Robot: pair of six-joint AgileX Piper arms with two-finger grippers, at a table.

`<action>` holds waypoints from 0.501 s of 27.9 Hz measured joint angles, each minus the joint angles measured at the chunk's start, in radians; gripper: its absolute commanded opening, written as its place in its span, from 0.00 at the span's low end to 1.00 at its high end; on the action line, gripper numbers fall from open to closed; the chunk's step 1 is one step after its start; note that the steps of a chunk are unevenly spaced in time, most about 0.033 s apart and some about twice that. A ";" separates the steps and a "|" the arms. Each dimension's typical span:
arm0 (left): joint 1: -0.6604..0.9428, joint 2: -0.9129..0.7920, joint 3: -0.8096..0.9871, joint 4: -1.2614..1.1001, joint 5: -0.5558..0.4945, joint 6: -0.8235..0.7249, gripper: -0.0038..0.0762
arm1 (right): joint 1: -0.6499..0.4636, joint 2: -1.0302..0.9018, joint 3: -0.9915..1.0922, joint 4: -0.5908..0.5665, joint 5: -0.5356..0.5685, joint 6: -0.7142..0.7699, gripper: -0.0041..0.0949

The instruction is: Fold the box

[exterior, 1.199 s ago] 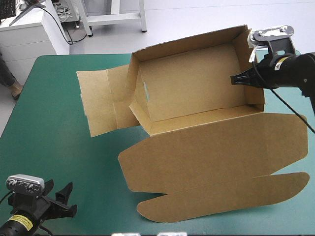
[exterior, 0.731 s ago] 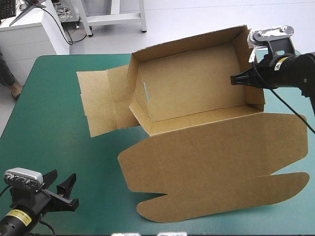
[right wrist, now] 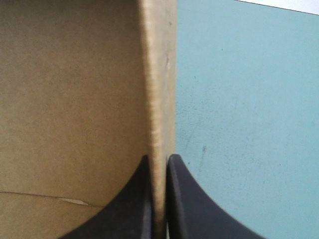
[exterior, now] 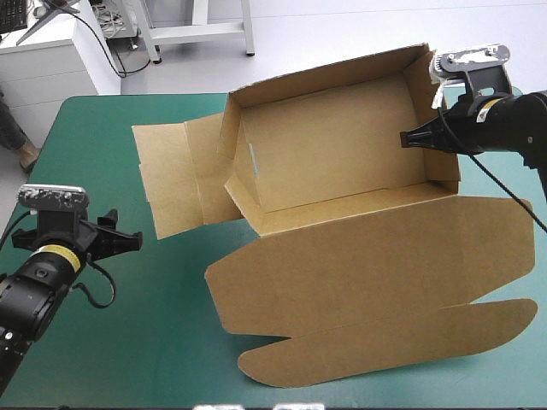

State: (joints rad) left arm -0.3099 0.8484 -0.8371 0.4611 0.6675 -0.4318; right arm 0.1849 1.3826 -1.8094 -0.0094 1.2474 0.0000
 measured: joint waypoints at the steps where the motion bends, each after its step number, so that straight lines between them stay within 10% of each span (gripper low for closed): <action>1: 0.000 0.022 -0.013 0.016 0.000 -0.021 0.47 | 0.000 0.000 0.000 0.000 0.000 0.000 0.02; 9: 0.191 0.155 -0.088 0.002 -0.001 -0.043 0.47 | 0.000 0.000 0.000 0.000 0.000 0.000 0.02; 14: 0.397 0.246 -0.096 -0.294 -0.035 0.213 0.47 | 0.000 0.000 0.000 0.000 0.000 -0.008 0.02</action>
State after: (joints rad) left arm 0.0871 1.0943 -0.9326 0.1670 0.6324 -0.2186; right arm 0.1849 1.3826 -1.8094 -0.0094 1.2474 -0.0077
